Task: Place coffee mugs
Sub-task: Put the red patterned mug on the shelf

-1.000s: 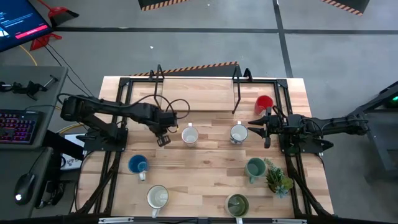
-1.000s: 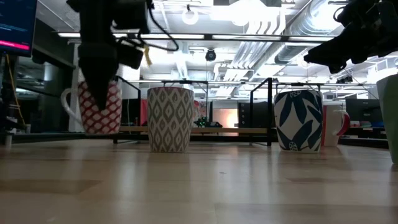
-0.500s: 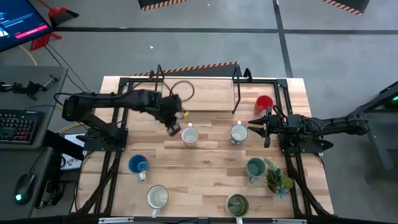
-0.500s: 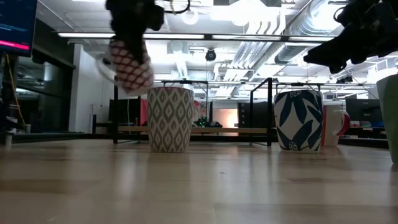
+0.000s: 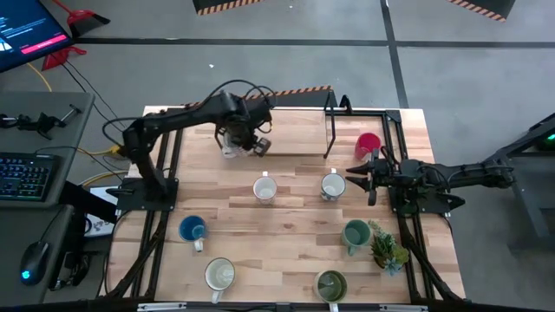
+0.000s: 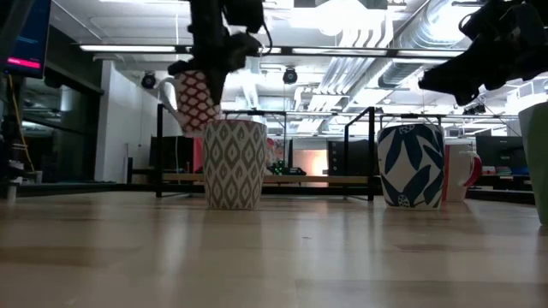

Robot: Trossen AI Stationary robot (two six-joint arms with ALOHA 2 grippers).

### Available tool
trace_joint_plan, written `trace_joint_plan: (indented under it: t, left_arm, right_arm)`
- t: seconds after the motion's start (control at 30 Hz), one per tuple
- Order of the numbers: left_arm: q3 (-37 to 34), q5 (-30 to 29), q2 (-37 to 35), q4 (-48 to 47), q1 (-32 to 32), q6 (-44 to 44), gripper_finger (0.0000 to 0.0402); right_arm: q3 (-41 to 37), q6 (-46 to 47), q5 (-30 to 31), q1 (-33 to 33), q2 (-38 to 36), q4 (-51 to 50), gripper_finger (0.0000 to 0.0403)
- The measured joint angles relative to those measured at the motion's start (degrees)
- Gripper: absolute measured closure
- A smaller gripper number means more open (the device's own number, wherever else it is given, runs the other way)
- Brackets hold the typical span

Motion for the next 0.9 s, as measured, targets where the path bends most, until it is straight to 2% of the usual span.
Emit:
trace_joint_plan:
  t: [0.17,0.4,0.9]
  left_arm:
    - [2.47,-0.1,4.59,1.32,1.03,-4.8,0.0395]
    - [2.41,-2.26,9.55,0.75,2.32,-4.9,0.0395]
    - [2.41,-3.56,11.0,0.77,6.19,-2.36,0.0395]
  right_arm:
    - [0.0,0.29,0.0,0.01,0.0,-3.57,0.0295]
    - [0.0,1.95,-0.6,0.01,0.0,-5.15,0.0295]
    - [0.0,4.44,-4.72,0.02,0.0,-6.75,0.0295]
